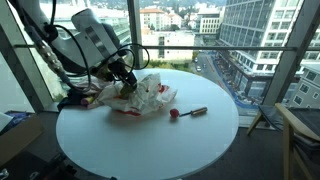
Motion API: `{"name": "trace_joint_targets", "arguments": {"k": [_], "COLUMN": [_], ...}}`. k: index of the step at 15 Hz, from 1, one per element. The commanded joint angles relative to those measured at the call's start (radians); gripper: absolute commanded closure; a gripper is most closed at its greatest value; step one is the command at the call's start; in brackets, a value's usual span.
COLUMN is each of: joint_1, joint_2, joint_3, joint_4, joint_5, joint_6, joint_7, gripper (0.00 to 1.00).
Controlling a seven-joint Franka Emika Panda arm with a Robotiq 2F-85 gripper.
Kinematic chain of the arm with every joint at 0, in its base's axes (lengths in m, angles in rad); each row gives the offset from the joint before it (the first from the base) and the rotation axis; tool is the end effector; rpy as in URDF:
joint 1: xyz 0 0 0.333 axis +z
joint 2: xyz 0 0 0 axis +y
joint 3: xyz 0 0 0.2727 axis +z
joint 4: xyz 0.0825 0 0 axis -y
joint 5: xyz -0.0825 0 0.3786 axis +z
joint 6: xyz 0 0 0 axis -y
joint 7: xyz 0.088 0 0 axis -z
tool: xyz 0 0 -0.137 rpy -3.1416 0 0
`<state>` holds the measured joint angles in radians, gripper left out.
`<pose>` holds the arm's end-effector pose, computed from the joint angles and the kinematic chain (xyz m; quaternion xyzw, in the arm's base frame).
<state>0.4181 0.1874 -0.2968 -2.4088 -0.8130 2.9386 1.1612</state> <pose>0.5046 0.0995 0.1977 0.9661 -0.1223 0.2224 0.0464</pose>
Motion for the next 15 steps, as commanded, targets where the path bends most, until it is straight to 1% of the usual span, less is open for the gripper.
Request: {"name": "trace_joint_targets", "arguments": {"k": [1, 2, 4, 5, 6, 7, 8, 11, 12, 14, 15], "joint_1": [-0.072, -0.092, -0.119, -0.125, -0.127, -0.11, -0.1, -0.055, -0.058, -0.087, -0.106], "joint_2": [0.086, 0.088, 0.085, 0.076, 0.07, 0.055, 0.044, -0.025, -0.046, -0.091, -0.115], "joint_3": [0.099, 0.129, 0.173, 0.187, 0.193, 0.177, 0.166, 0.101, 0.093, 0.086, 0.083], "joint_4": [0.051, 0.053, 0.057, 0.057, 0.06, 0.06, 0.061, 0.047, 0.042, 0.018, -0.003], "joint_5": [0.221, 0.27, 0.332, 0.352, 0.36, 0.339, 0.321, 0.219, 0.207, 0.244, 0.281], "joint_6": [-0.006, -0.02, -0.031, -0.037, -0.043, -0.056, -0.066, -0.08, -0.079, -0.068, -0.046], "joint_7": [-0.212, -0.263, -0.331, -0.351, -0.361, -0.342, -0.33, -0.238, -0.218, -0.198, -0.207], "gripper": [0.51, 0.51, 0.51, 0.07, 0.06, 0.0, 0.0, 0.0, 0.0, 0.0, 0.0]}}
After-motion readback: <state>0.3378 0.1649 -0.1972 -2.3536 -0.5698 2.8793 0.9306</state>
